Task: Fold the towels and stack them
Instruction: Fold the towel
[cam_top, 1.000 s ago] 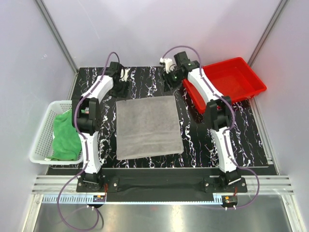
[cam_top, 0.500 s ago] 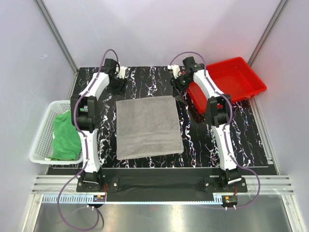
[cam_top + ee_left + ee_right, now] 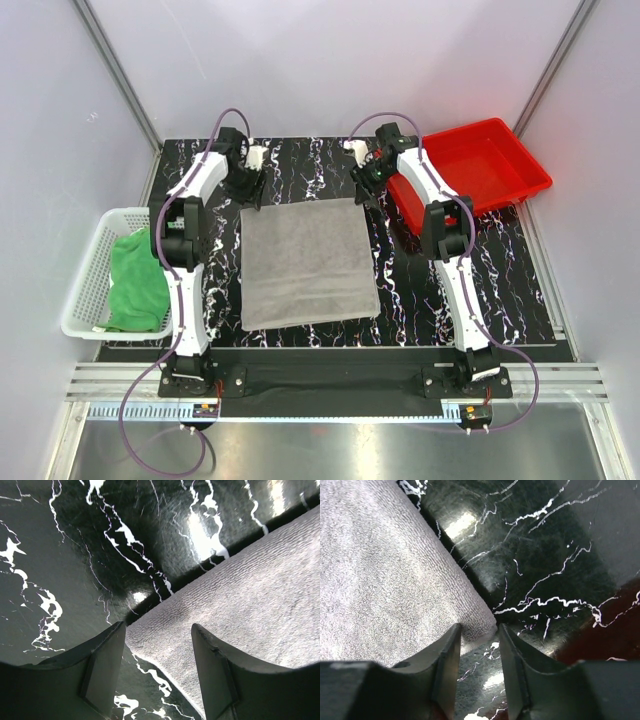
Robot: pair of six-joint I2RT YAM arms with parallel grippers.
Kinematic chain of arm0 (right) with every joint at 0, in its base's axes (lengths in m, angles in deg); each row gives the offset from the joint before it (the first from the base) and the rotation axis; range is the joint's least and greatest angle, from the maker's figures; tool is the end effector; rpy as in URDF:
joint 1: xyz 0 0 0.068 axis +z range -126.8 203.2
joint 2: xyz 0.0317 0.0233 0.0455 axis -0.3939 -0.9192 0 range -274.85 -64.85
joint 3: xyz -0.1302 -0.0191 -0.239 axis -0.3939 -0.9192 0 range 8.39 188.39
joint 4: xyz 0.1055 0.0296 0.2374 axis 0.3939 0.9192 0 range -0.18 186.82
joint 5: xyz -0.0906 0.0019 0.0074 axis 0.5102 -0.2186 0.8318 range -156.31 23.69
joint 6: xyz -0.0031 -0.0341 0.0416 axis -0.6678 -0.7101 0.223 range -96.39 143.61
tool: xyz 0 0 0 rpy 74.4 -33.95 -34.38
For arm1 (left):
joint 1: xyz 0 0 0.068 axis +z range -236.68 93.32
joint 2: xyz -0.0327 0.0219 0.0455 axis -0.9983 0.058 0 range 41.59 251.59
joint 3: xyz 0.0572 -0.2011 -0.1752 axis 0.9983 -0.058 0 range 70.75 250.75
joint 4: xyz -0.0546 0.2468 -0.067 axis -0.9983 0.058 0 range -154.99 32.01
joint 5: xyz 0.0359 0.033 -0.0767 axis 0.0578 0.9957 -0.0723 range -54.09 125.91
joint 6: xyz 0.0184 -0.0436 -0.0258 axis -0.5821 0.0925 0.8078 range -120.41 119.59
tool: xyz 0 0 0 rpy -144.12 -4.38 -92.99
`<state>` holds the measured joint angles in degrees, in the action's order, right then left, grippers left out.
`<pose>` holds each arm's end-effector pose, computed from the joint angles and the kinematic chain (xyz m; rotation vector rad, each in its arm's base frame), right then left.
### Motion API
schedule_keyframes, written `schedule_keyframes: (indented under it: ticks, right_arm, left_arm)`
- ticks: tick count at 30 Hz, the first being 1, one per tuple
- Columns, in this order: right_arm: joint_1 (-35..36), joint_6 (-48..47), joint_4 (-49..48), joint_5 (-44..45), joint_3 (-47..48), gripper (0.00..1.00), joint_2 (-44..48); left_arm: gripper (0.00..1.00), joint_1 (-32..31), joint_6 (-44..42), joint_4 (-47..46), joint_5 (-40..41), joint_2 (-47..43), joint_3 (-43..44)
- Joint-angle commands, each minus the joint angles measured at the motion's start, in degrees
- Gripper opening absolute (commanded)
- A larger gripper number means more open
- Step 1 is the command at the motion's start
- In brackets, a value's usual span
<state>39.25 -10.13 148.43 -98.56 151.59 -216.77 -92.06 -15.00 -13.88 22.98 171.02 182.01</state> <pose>0.5178 0.1686 0.1640 -1.2283 2.2891 0.6609 0.4748 -0.0527 0.1964 0.5333 2.6998 -0.2703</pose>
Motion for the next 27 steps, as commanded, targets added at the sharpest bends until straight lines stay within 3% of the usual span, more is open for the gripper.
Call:
schedule_keyframes:
  ticks: [1, 7, 19, 27]
  right_arm:
    - [-0.1, -2.4, 1.2, -1.9, 3.1, 0.42, -0.2]
    - [-0.1, -4.1, 2.1, -2.8, 3.1, 0.34, 0.0]
    - [-0.1, -6.3, 2.6, -5.2, 3.5, 0.46, 0.1]
    - [0.1, -7.2, 3.9, -3.7, 5.1, 0.42, -0.9]
  left_arm:
    - [0.59, 0.7, -2.1, 0.0, 0.2, 0.4, 0.9]
    - [0.57, 1.3, -3.0, 1.1, -0.3, 1.0, 1.5]
    - [0.56, 1.9, -4.2, 3.6, -3.2, 3.7, 4.2]
    - [0.45, 2.0, -4.7, 4.2, -3.0, 4.8, 5.5]
